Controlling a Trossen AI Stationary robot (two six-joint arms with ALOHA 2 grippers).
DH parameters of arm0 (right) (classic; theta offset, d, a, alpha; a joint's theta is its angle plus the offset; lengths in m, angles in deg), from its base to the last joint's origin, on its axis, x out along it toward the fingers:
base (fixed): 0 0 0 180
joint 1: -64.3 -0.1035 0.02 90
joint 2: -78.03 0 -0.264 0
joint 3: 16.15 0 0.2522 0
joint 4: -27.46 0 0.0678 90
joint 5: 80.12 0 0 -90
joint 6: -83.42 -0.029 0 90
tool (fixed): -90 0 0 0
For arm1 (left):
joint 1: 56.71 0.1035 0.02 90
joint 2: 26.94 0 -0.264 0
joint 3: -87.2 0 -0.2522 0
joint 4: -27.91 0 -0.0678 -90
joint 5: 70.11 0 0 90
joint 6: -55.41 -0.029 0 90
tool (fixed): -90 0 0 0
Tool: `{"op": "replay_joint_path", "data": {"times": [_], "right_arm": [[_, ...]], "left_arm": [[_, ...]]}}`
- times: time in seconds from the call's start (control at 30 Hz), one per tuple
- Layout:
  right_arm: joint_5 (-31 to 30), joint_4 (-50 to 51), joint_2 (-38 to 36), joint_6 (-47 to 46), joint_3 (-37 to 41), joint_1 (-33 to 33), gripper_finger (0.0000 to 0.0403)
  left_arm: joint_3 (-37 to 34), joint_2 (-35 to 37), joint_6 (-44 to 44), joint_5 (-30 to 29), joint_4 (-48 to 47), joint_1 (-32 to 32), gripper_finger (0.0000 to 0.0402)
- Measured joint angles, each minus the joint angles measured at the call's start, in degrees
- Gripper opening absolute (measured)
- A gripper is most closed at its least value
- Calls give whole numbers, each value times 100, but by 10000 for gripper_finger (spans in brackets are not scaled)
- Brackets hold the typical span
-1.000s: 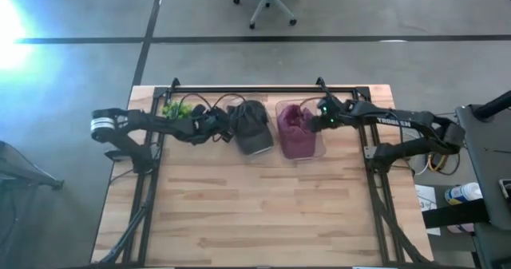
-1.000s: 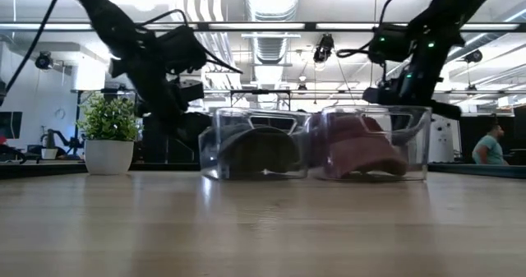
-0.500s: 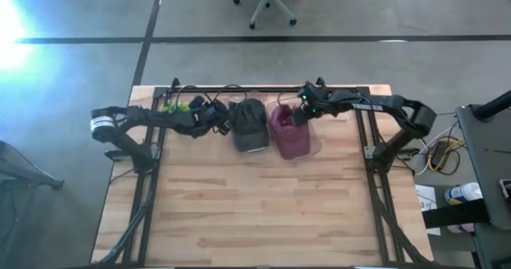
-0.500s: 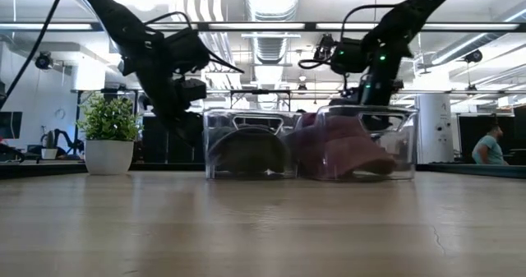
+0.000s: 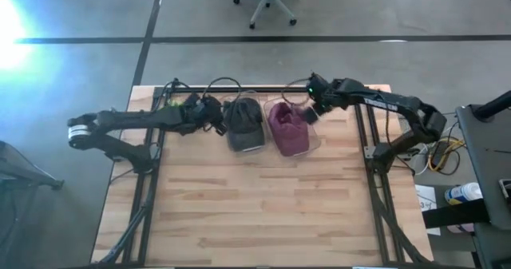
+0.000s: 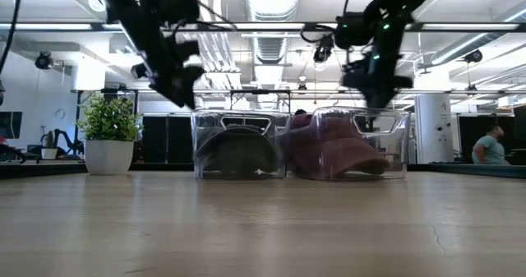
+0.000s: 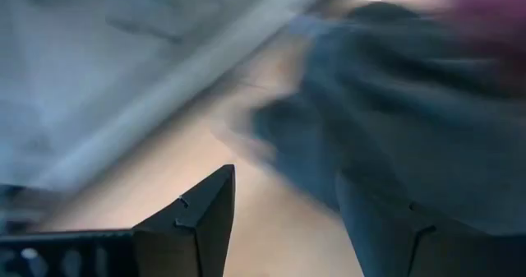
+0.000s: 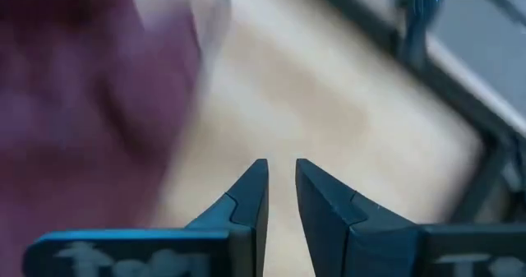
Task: Pick & Place hat
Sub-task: Adjust the transparent bins on the table
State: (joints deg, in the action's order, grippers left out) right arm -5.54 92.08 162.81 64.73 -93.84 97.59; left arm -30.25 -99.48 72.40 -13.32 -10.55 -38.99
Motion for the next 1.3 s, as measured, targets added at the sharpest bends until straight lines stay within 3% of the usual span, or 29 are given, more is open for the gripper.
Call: {"op": "replay_joint_path", "data": {"times": [0.07,0.13,0.27,0.4,0.53,0.7,1.0,1.17,1.3], "right_arm": [[9,762,-255,20,148,-41,59],[4,1273,-602,-104,413,-83,59],[131,1587,-1340,-598,1106,-179,59],[264,1142,-1609,-978,1662,-263,59],[692,238,-1341,-1057,1898,-355,59],[1097,68,-704,-1047,1763,-734,59],[1101,-411,-194,-923,1106,-1200,59],[1119,-678,69,-744,655,-1206,59],[982,-398,156,-627,407,-1240,59]], "left_arm": [[27,118,665,983,-49,-243,206],[24,144,1105,1574,-18,-690,206],[24,72,1195,1585,226,-1807,206],[24,-385,871,1629,676,-2489,206],[3,-1005,978,1454,649,-2457,206],[3,-1209,1210,799,626,-2413,206],[3,-792,2071,712,-632,-2444,206],[3,-526,2362,402,-1011,-2446,206],[5,-307,2837,652,-959,-2503,206]]}}
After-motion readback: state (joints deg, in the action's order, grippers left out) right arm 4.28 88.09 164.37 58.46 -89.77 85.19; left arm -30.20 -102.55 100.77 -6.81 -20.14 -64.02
